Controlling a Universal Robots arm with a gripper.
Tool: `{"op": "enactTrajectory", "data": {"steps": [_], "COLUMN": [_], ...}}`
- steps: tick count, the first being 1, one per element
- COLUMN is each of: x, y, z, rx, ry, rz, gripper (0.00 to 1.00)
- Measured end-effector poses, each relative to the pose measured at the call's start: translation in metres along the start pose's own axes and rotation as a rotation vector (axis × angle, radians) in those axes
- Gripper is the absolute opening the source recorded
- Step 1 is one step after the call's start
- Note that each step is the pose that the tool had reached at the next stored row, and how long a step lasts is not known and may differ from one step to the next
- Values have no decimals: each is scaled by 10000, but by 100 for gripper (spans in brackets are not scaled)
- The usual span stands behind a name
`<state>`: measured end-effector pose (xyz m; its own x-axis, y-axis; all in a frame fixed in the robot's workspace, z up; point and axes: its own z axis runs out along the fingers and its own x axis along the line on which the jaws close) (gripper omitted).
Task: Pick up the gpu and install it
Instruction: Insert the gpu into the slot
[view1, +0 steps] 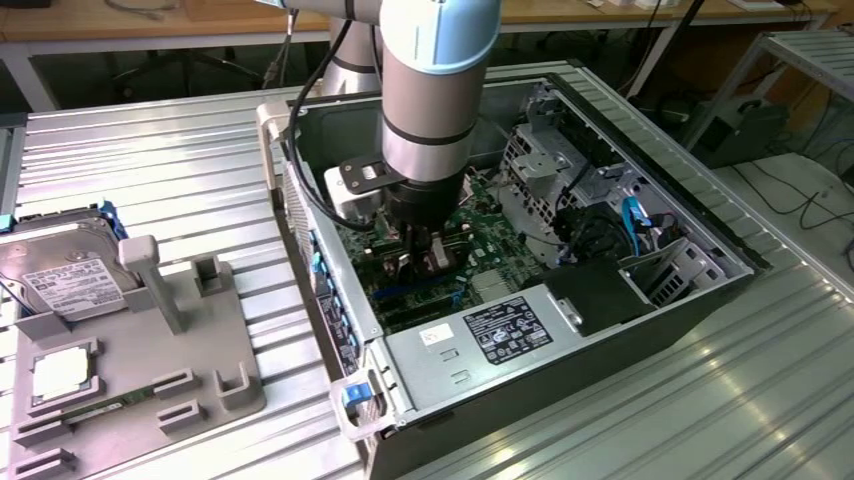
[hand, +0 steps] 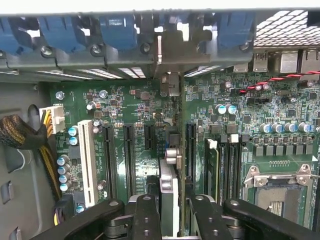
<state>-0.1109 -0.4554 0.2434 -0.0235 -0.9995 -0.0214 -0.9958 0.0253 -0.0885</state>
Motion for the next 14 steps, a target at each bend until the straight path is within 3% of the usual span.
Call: {"op": "enactTrajectory", "data": {"steps": [14], "x": [1], "y": [4], "z": [54], "rx": [-10], "ry": [0], "rz": [0], "gripper": [28]}}
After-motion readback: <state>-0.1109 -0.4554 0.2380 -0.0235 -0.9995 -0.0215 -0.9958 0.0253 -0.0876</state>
